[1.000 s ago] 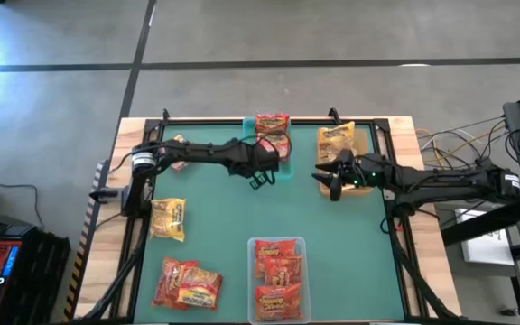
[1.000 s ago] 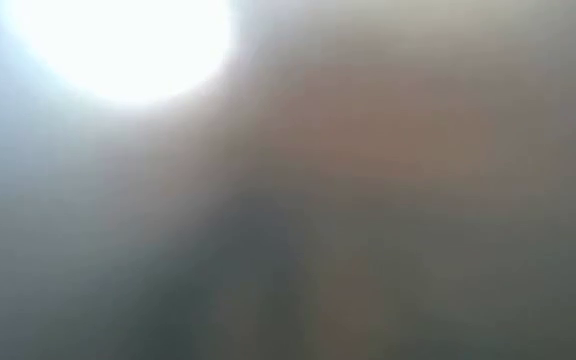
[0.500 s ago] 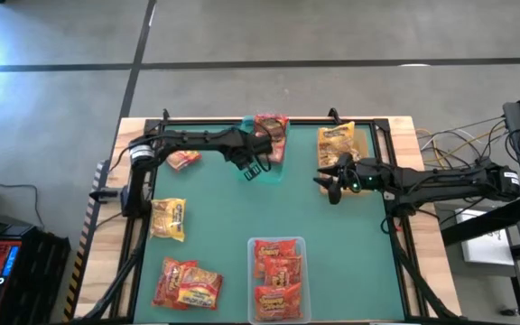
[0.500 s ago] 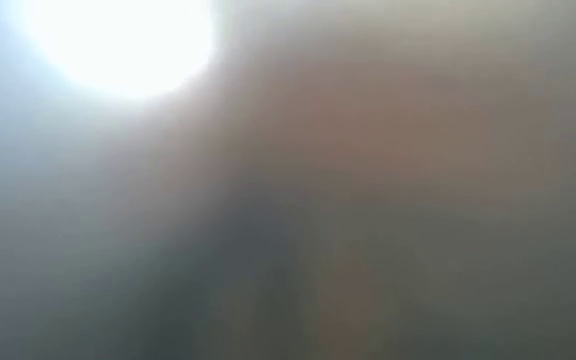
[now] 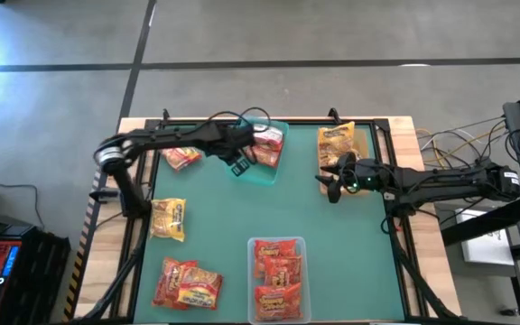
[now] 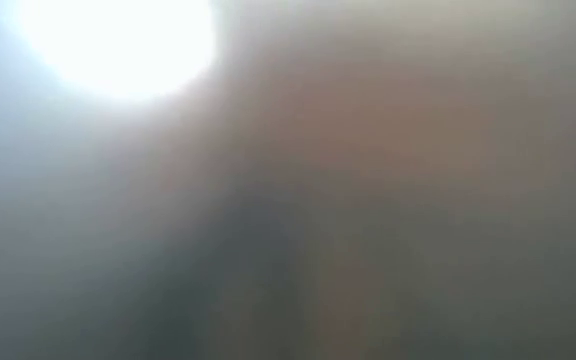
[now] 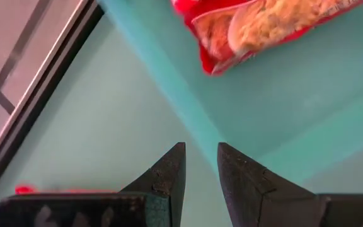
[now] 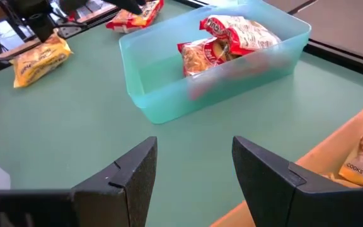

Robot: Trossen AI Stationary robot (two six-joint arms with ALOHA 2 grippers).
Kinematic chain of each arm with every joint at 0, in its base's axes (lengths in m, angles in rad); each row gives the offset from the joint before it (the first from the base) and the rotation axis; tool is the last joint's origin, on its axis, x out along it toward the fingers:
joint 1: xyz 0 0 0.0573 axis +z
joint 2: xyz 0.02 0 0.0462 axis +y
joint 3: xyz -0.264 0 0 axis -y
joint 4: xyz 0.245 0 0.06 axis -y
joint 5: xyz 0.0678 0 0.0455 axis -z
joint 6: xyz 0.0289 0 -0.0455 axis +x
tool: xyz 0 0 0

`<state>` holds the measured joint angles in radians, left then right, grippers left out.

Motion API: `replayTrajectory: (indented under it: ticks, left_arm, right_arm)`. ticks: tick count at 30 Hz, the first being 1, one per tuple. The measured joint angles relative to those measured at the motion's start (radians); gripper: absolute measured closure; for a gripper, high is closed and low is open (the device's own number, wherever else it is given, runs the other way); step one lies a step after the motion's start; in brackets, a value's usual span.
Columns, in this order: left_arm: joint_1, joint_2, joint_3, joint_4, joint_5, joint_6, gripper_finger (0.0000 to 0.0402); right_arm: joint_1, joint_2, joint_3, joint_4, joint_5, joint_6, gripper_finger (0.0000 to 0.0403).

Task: Sort Maruchan noodles
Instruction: Put the top red noodle pack into the transparent green bin

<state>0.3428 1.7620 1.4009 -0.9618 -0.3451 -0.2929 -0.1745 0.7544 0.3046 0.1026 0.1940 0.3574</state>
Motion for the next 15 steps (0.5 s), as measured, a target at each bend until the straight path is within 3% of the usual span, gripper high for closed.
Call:
replayTrajectory:
  ticks: [8, 11, 15]
  left_arm:
    - [-0.008, -0.302, -0.368, 0.074, 0.0, -0.317, 0.0326]
    - [-0.024, -0.379, -0.533, 0.283, 0.062, -0.426, 0.0326]
    - [-0.053, -0.406, -0.708, 0.681, 0.148, -0.461, 0.0326]
  right_arm:
    - [0.006, 0.016, 0.0, -0.038, -0.018, 0.021, 0.0209]
    - [0.024, 0.039, 0.0, -0.014, -0.018, 0.028, 0.0209]
    - [0.057, 0.078, 0.0, 0.033, -0.018, 0.036, 0.0209]
